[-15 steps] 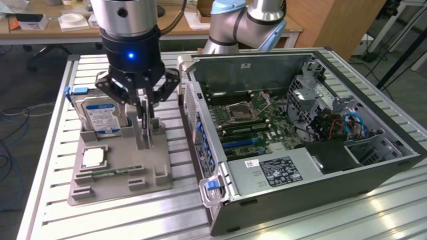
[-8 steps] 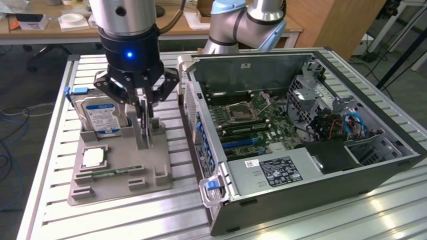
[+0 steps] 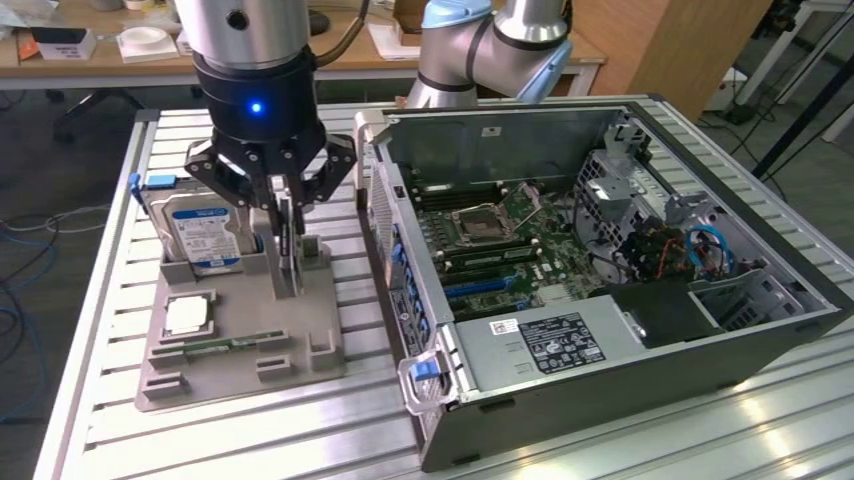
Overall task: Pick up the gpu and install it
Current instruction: 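Pick up the gpu and move the gpu toward the slot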
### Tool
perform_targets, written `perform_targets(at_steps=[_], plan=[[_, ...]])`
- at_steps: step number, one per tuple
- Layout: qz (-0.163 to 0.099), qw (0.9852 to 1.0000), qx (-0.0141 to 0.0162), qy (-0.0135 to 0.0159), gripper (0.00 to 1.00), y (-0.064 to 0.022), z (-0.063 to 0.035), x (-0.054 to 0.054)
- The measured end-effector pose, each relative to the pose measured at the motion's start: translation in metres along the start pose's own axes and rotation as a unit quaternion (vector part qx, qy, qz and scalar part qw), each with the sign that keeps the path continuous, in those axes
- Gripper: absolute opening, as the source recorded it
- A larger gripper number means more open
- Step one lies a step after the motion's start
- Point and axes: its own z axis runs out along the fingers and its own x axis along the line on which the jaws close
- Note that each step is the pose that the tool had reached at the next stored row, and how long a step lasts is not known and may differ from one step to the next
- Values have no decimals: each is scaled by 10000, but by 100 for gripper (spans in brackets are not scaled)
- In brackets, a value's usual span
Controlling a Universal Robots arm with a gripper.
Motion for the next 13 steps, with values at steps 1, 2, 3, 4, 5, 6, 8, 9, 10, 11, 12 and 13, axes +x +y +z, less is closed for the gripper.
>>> perform_targets(at_steps=[1,2,3,4,5,6,8,9,10,11,12,13], plan=[[0,10000,0,0,26,0,-2,1],[0,10000,0,0,26,0,-4,2],[0,10000,0,0,26,0,-6,3],[0,10000,0,0,26,0,-9,5],[0,10000,0,0,26,0,-12,6],[0,10000,0,-1,26,0,-15,7],[0,10000,0,0,26,0,-24,9],[0,10000,0,0,26,0,-28,10],[0,10000,0,0,26,1,-35,11],[0,10000,0,0,26,1,-42,12],[0,10000,0,0,26,1,-50,12],[0,10000,0,0,26,1,-56,12]])
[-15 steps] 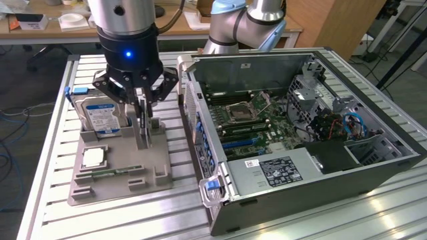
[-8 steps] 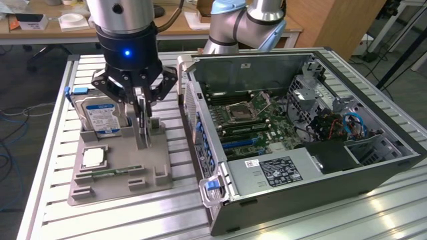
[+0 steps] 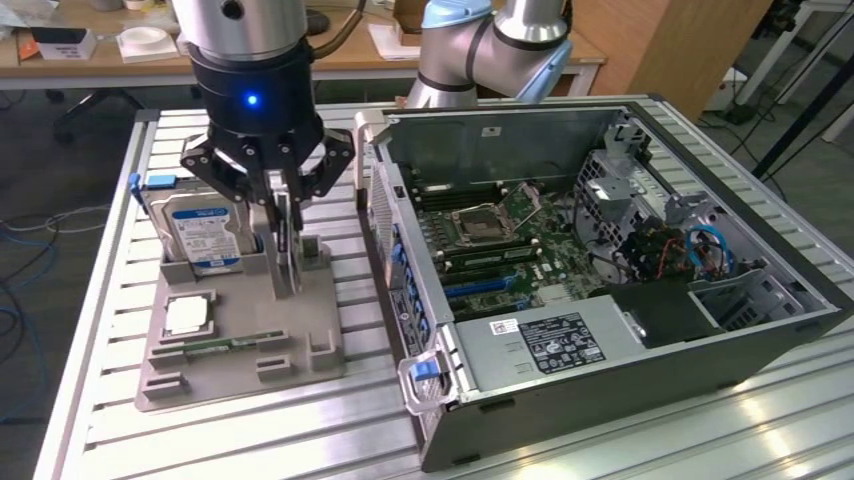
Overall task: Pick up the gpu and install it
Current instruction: 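Pick up the gpu and move the gpu toward the slot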
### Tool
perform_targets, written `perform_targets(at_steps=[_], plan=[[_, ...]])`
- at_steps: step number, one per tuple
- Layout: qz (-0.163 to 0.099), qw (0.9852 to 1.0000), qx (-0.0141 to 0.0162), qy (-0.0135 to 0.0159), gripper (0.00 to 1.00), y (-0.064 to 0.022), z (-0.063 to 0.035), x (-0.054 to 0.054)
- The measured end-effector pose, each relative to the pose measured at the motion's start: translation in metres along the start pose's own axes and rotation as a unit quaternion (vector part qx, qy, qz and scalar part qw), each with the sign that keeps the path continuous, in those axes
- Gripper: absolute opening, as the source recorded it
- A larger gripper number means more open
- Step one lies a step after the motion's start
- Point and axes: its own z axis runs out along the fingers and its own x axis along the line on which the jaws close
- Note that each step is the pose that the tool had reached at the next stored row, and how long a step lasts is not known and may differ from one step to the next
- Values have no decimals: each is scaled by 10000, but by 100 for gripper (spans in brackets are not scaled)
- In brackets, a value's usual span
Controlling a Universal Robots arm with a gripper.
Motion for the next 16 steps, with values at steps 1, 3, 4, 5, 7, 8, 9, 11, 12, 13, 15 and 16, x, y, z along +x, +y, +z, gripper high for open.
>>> perform_targets(at_steps=[1,3,4,5,7,8,9,11,12,13,15,16], plan=[[0,10000,0,0,26,0,-5,0],[1,10000,0,0,26,0,-12,4],[0,10000,-1,0,26,0,-14,5],[0,10000,0,0,26,1,-17,6],[0,10000,0,-1,26,0,-23,9],[0,10000,1,0,26,1,-28,9],[0,10000,1,1,26,1,-34,10],[0,10000,1,1,26,2,-60,10],[0,10000,0,0,26,3,-75,10],[0,10000,0,0,26,3,-88,9],[0,10000,0,0,26,4,-115,9],[0,10000,1,0,26,5,-128,9]])
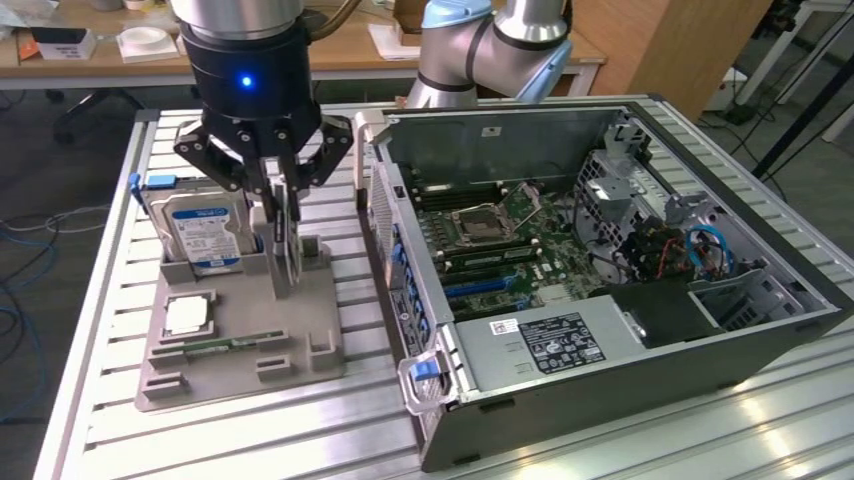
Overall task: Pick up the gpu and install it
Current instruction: 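Pick up the gpu and move the gpu toward the slot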
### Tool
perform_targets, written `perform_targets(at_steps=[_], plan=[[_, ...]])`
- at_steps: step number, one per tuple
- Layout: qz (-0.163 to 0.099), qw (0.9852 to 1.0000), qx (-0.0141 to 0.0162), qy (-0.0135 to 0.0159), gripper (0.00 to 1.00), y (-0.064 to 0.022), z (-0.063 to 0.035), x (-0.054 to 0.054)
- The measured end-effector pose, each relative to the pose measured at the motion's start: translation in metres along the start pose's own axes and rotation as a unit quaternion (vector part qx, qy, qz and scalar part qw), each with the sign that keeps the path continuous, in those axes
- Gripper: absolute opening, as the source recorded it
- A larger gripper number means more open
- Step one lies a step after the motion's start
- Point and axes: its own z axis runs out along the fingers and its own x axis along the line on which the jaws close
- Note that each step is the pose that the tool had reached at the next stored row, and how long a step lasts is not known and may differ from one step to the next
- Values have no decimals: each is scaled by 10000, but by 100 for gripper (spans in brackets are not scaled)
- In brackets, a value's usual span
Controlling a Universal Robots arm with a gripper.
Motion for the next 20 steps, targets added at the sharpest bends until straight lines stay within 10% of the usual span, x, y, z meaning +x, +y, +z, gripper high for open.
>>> perform_targets(at_steps=[20], plan=[[0,10000,-1,-1,26,5,-114,3]])
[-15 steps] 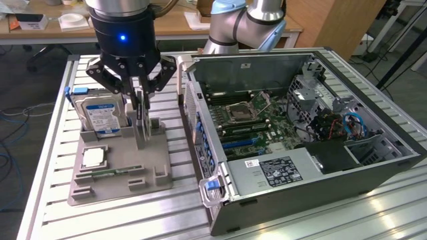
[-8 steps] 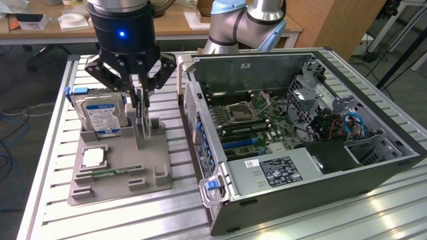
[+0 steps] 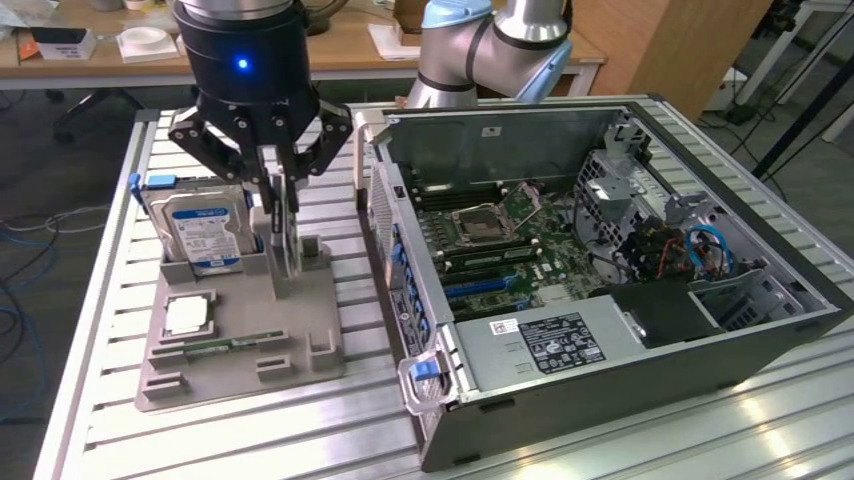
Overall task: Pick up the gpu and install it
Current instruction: 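Pick up the gpu and move the gpu toward the slot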
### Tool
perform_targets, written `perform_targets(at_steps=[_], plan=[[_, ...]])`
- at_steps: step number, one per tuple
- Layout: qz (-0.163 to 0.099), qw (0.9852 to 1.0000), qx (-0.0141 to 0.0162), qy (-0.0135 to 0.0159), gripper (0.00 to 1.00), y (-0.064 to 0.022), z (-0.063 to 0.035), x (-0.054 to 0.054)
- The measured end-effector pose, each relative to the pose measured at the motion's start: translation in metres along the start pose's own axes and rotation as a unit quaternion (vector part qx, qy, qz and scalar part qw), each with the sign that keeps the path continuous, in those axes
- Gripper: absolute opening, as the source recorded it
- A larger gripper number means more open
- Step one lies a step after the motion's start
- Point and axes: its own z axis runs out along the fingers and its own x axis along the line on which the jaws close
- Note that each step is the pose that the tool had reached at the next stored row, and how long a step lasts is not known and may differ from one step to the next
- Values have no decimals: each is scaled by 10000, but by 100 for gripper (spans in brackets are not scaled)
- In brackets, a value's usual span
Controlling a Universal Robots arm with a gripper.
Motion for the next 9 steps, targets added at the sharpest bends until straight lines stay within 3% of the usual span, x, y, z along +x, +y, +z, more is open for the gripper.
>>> perform_targets(at_steps=[9], plan=[[0,10000,0,-4,26,-1,-15,18]])
